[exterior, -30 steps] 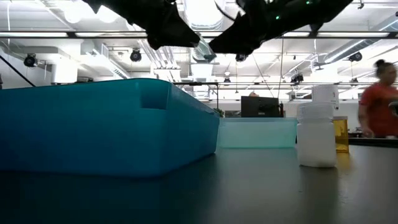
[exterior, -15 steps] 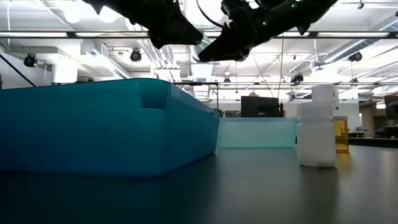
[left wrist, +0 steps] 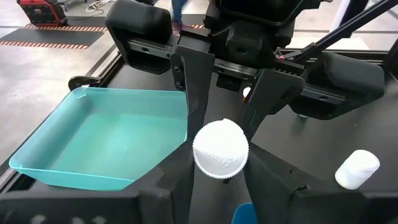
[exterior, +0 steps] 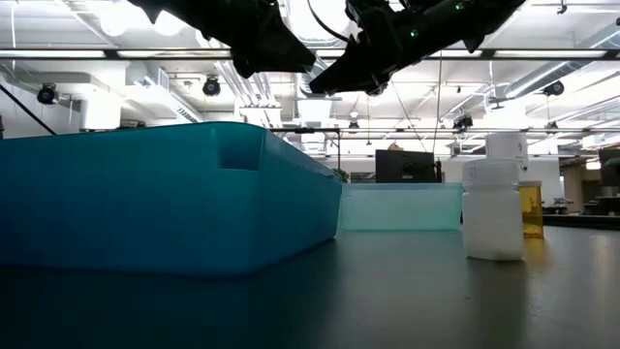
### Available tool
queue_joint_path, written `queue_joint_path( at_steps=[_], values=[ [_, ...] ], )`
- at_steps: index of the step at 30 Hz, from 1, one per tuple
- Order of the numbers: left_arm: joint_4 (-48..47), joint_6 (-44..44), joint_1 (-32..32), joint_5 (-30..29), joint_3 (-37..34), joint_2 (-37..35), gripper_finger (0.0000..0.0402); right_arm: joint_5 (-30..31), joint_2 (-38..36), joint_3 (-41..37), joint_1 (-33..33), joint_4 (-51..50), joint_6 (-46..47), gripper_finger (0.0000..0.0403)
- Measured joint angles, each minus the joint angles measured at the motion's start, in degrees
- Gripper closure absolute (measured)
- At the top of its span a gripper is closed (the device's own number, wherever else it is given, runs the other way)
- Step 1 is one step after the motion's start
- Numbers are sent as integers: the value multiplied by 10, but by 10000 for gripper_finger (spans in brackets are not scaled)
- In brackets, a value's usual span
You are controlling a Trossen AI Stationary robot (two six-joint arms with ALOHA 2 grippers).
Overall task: Pick and place medicine bottles into bin by pill shape (circle, oval)
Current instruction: Put the green tablet bottle into the green bin
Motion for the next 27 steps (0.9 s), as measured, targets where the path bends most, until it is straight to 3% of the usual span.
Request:
queue_joint_path(
  at_steps=[10, 13, 19, 22, 27],
  values=[
    [-30, 38, 0, 2, 0, -24, 185, 0, -2, 0, -8, -14, 38, 306],
    [-74, 47, 0, -5, 0, -48, 174, 1, -4, 15, -29, -80, 71, 317],
    [-106, 51, 0, -54, -26, -92, 171, 2, 3, 86, -104, -305, 134, 317],
    [-101, 51, 0, -65, -50, -109, 171, 2, 18, 119, -156, -391, 102, 310],
    [-100, 46, 0, -78, -77, -131, 171, 1, 83, 171, -252, -478, -32, 316]
  ],
)
